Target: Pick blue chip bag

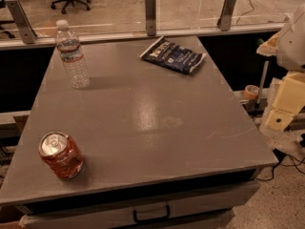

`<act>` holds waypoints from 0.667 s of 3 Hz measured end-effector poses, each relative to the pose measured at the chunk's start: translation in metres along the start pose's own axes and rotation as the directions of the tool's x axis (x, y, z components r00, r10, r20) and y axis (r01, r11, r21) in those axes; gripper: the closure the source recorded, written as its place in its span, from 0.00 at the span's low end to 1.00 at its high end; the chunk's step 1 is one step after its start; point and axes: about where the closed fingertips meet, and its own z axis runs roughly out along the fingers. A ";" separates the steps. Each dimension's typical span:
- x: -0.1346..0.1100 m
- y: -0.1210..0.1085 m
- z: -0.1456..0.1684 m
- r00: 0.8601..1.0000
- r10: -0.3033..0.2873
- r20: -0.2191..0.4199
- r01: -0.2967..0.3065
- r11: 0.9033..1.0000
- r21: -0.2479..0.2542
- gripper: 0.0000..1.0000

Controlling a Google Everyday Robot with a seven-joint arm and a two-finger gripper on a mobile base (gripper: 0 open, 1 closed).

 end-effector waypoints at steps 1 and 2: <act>-0.001 -0.001 -0.002 1.000 -0.007 0.009 0.007 1.000 0.009 0.00; -0.010 -0.013 0.009 0.998 -0.029 0.055 0.027 0.999 0.027 0.00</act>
Offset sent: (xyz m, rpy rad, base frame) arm 0.0418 0.0160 -0.0160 0.0899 -0.0754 0.0791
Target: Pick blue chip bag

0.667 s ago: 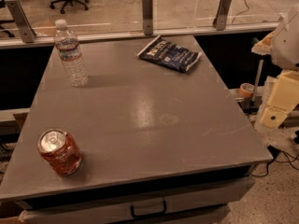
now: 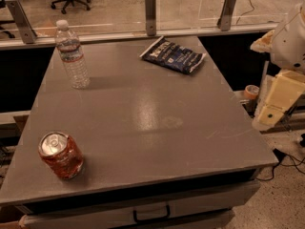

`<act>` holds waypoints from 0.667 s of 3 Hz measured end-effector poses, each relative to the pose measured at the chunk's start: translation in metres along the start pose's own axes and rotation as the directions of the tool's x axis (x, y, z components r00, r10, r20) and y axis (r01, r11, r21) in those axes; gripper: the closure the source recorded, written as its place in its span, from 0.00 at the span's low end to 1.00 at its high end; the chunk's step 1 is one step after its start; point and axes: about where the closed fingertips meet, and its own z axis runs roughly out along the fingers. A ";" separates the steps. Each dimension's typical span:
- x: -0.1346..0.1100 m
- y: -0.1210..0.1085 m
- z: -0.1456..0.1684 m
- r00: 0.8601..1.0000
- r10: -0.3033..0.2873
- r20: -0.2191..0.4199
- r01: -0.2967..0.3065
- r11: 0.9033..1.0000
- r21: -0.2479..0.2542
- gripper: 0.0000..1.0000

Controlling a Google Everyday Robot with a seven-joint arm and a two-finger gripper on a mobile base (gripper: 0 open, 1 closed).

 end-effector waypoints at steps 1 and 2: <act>-0.024 -0.029 0.023 0.997 -0.027 0.072 0.025 0.999 0.028 0.00; -0.054 -0.064 0.051 0.987 -0.063 0.147 0.055 0.997 0.056 0.00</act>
Offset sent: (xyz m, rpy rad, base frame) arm 0.1443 0.0750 -0.0245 0.1795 -0.1568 0.1372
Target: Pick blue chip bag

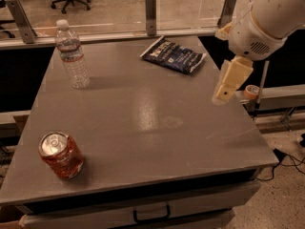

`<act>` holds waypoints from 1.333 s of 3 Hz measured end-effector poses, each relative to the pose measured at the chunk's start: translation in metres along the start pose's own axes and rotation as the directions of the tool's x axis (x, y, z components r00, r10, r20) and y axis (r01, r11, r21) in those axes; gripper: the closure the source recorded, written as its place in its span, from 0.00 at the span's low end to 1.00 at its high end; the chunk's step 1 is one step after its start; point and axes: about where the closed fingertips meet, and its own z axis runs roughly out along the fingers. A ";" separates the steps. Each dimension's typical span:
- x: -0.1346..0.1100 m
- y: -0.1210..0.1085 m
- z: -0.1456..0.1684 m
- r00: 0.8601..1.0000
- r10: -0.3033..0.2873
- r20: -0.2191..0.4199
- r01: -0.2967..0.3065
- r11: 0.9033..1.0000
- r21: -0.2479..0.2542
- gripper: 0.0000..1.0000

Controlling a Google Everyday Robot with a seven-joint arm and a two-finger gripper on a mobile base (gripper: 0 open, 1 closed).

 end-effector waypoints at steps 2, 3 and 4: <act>-0.037 -0.075 0.069 0.984 0.045 0.175 -0.049 0.999 0.022 0.00; -0.045 -0.110 0.100 0.960 0.118 0.253 -0.125 0.992 0.013 0.00; -0.043 -0.143 0.134 0.921 0.220 0.321 -0.226 0.974 -0.020 0.00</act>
Offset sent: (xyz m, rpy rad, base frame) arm 0.1607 0.0550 -0.0382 0.3068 -0.0445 -0.0287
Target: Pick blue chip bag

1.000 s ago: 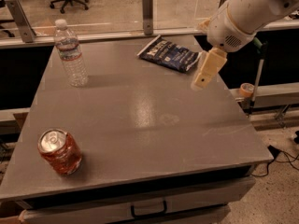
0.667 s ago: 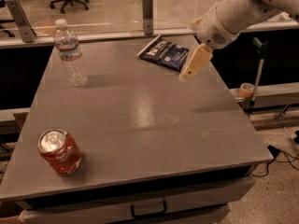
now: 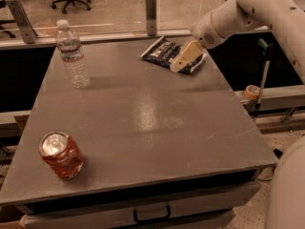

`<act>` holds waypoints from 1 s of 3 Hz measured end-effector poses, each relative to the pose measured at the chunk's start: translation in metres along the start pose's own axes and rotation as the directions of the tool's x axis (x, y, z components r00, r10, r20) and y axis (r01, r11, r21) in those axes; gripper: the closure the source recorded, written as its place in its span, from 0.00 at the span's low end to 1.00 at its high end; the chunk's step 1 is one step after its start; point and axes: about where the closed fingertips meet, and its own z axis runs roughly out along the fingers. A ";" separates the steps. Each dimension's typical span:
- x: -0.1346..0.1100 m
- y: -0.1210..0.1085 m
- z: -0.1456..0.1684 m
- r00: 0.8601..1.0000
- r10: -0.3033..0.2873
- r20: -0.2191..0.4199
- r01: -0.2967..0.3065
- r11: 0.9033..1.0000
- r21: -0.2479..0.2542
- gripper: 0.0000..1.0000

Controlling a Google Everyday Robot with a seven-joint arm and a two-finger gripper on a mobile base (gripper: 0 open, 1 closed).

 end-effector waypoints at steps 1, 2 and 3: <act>0.018 -0.023 0.028 0.991 0.131 0.032 -0.131 0.991 -0.011 0.00; 0.039 -0.039 0.047 0.970 0.242 0.029 -0.242 0.970 -0.008 0.00; 0.053 -0.050 0.054 0.954 0.298 0.013 -0.299 0.954 0.009 0.16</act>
Offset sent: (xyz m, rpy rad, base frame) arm 0.0750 -0.0366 -0.0706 0.1874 0.2039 -0.2702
